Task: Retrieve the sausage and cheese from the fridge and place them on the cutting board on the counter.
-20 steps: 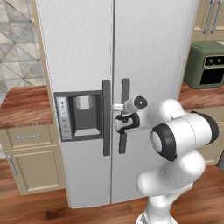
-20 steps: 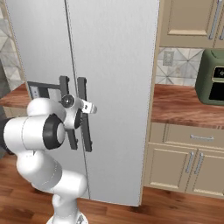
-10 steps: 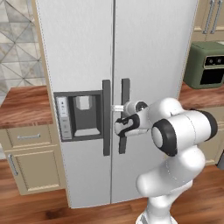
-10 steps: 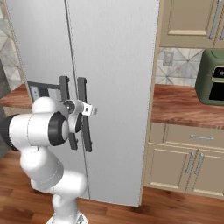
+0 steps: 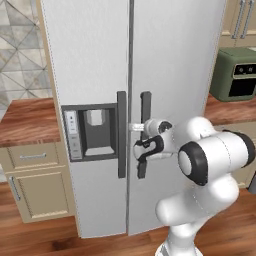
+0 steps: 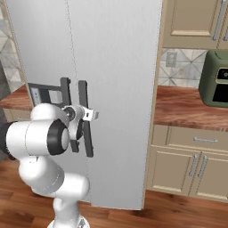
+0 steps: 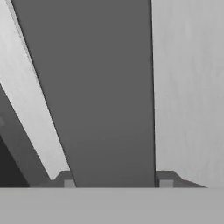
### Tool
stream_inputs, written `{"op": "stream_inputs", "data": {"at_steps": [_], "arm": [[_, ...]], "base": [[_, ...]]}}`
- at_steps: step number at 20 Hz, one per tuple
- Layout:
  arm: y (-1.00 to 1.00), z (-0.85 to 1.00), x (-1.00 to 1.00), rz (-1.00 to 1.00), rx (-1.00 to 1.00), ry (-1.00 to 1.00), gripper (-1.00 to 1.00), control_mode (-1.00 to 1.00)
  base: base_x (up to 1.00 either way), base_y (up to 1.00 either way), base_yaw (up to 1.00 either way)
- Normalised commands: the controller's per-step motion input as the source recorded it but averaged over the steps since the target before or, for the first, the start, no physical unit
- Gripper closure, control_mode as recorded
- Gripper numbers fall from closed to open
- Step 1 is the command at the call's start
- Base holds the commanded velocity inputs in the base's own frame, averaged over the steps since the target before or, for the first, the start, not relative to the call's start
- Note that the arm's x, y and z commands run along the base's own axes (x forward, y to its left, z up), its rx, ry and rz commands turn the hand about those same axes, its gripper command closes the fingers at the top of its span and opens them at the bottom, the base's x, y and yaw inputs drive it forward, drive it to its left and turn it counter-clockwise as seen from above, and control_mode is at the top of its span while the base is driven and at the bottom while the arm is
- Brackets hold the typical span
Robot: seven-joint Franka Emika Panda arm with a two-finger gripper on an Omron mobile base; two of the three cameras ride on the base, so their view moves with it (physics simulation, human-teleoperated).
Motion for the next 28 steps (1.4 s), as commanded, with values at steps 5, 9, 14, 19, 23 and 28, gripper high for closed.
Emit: {"op": "stream_inputs", "data": {"at_steps": [5,9,14,19,23,28], "arm": [[-0.02,0.03,-0.79,0.0,0.0,-0.07,1.0,-1.0],[-0.14,0.11,-0.59,0.12,-0.02,0.0,1.0,-1.0],[-0.53,0.07,-0.68,0.2,0.0,0.0,1.0,-1.0],[-0.61,0.01,-0.76,0.18,0.0,0.0,1.0,-1.0],[-0.68,0.0,-0.98,0.11,0.0,-0.04,1.0,-1.0],[-0.78,0.0,-1.0,0.08,0.0,-0.15,1.0,-1.0]], "base": [[0.0,0.0,0.0],[0.0,0.0,0.0],[0.0,0.0,0.0],[0.0,0.0,0.0],[0.0,0.0,0.0],[0.0,0.0,0.0]]}}
